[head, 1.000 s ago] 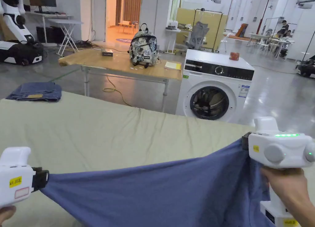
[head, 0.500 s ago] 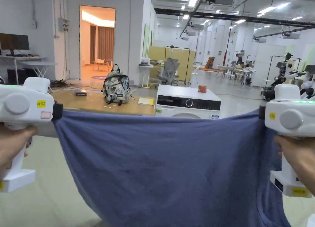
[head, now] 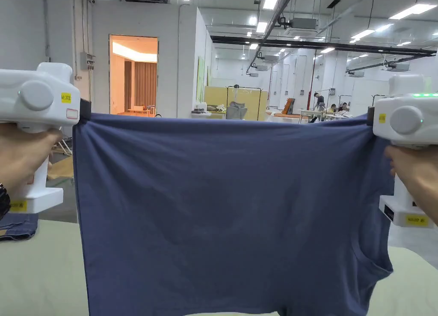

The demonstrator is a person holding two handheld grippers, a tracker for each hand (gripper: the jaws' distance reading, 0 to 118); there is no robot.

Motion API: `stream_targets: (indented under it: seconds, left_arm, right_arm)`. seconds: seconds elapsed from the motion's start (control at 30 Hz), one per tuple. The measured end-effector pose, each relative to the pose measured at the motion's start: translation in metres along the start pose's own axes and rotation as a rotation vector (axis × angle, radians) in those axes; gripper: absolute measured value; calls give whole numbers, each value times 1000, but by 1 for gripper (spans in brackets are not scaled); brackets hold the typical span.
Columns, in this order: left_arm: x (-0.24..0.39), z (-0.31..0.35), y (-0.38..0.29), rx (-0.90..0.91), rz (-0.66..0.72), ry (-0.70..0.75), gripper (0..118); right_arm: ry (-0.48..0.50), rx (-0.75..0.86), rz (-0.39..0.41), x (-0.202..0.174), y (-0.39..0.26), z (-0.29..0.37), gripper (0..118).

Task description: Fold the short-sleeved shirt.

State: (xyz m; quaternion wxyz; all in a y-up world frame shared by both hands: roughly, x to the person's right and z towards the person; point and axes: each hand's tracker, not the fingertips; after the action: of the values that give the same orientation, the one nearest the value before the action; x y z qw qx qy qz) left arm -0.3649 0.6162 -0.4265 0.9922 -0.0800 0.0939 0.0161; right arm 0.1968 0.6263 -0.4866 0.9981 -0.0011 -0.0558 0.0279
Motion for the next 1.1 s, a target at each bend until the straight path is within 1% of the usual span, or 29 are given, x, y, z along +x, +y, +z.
stream_targets:
  seconds: [0.13, 0.27, 0.4, 0.53, 0.57, 0.6, 0.63, 0.7, 0.8, 1.03, 1.07, 1.1]
  left_arm:
    - [-2, -2, 8, 24, 5, 19, 0]
    - [-4, -2, -6, 14, -15, 29, 0]
    - [-8, -1, -43, -34, -19, 18, 0]
    - [-11, 8, -97, -94, -6, 9, 0]
    - [-12, 13, -113, -111, -5, 4, 0]
    - [-12, 17, -131, -113, 6, -1, 0]
    - [-12, 21, -145, -154, -2, -10, 0]
    - [-13, 33, -178, -180, -3, -23, 0]
    - [-16, 56, -217, -201, -3, -26, 0]
    - [-27, 133, -278, -224, 45, -57, 0]
    - [-28, 145, -286, -221, 55, -58, 0]
    - [-28, 155, -290, -228, 52, -64, 0]
  right_arm:
    - [5, 16, 12, -6, 6, -7, 2]
    - [17, 15, 26, -10, -9, -5, 2]
    - [26, -25, 45, -13, -44, 2, 2]
    - [30, -86, 106, -15, -93, 20, 2]
    - [32, -86, 107, -14, -107, 27, 2]
    - [30, -110, 105, -12, -121, 33, 2]
    - [40, -149, 101, -10, -132, 39, 2]
    - [40, -175, 93, -4, -157, 54, 2]
    - [47, -189, 86, 3, -188, 90, 2]
    - [71, -224, 121, 23, -245, 178, 2]
    - [78, -235, 105, 27, -253, 192, 2]
    - [83, -245, 108, 29, -257, 203, 1]
